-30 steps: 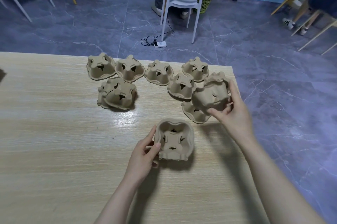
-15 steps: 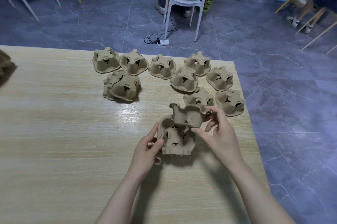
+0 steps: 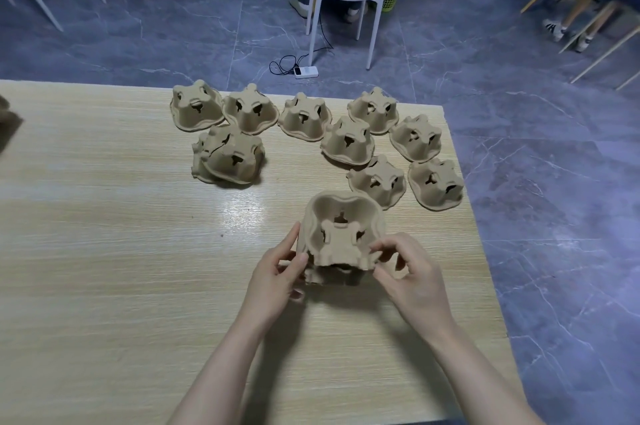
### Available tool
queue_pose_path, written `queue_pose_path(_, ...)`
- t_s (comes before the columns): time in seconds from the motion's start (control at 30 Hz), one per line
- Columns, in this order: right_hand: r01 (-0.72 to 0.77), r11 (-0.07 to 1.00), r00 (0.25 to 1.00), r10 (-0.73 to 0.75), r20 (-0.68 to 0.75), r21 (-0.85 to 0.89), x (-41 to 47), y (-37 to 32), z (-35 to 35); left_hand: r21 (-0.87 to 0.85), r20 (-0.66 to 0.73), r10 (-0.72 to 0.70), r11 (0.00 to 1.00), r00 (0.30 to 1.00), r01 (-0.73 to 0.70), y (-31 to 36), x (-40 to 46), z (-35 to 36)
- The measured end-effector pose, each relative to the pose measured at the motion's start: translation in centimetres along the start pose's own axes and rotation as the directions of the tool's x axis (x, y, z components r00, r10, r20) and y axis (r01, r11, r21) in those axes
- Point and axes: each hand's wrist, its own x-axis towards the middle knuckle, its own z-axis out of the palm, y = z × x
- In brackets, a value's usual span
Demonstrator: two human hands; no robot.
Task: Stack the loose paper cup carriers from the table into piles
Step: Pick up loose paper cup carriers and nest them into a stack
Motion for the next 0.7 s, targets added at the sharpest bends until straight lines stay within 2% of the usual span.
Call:
queue_pose_path(0.33,0.061,0.995,0.997,-0.056,0.060,-0.082,-1.8,1.4,0.4,0.029,-0.012,0.029,0.999,1.000,-0.029,0.0,-0.1,0.2)
queue_pose_path(0.7,-0.025,0.996,0.990,0.037,0.134,-0.088,-1.5,2.3,0.1,0.035,0.004,0.014,0.999,1.000,-0.014,-0.6,0.7,0.3)
